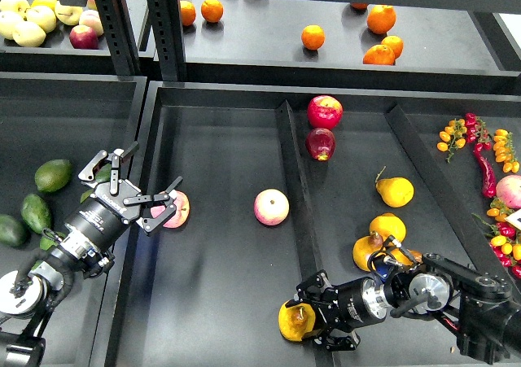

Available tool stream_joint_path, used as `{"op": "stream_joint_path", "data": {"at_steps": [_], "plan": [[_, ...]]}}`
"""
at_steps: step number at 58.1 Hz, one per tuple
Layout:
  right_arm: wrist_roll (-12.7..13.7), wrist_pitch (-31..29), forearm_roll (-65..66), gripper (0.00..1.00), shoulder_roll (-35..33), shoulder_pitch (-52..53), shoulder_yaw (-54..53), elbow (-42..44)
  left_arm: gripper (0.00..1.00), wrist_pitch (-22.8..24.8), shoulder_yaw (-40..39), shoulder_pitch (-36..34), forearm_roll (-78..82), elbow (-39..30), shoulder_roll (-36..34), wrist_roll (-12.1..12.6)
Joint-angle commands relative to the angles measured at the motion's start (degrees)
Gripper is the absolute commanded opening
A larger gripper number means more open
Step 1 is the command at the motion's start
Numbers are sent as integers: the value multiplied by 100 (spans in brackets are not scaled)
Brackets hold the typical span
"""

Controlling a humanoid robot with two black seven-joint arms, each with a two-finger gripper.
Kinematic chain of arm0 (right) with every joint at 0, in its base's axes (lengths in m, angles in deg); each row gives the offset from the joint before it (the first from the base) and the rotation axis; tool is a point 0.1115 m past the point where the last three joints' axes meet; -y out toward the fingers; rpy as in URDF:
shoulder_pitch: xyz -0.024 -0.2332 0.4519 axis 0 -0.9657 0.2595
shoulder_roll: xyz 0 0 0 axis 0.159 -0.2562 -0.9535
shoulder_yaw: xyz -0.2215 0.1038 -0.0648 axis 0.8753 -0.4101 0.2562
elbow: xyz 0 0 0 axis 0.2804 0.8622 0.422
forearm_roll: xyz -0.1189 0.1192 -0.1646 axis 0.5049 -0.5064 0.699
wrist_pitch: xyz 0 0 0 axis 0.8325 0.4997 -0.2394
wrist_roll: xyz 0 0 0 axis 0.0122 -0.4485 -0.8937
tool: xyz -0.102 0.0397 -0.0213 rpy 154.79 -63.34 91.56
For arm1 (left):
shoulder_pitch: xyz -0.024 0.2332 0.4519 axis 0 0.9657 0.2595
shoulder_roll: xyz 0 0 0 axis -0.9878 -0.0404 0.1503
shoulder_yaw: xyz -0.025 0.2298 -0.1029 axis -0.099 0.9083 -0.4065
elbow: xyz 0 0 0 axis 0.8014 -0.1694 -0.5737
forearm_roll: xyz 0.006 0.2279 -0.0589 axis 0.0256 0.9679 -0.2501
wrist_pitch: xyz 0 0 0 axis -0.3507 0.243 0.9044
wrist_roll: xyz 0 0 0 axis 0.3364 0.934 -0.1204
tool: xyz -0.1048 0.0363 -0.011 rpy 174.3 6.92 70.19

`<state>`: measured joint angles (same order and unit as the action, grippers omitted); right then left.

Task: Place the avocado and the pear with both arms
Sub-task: 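Close right gripper around the yellow pear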

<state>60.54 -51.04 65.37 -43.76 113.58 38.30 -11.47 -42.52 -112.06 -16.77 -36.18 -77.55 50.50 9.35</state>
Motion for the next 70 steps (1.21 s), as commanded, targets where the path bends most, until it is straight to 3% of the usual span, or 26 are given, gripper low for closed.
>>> {"op": "stream_joint_path", "data": {"at_steps": [1, 14, 26, 30, 53, 66, 70], "plan": [[0, 0, -42, 54, -5, -30, 0, 16, 99, 0, -7, 0, 0, 0, 0, 0], [0, 0, -139, 43, 4, -47, -18, 16, 99, 0, 2, 0, 0, 0, 0, 0], [0, 0, -463, 21, -5, -82, -123, -55, 99, 0, 2, 9, 0, 0, 0, 0], [0, 0, -525, 18, -5, -82, -123, -72, 99, 0, 2, 9, 0, 0, 0, 0], [0, 5, -754, 17, -233, -21, -949, -775, 99, 0, 2, 44, 0, -8, 0, 0], [0, 163, -771, 17, -954, -65, -1670, -1417, 99, 0, 63, 88, 0, -44, 0, 0], [0, 137, -772, 17, -1507, -91, -1749, -1575, 99, 0, 107, 88, 0, -44, 0, 0]]}}
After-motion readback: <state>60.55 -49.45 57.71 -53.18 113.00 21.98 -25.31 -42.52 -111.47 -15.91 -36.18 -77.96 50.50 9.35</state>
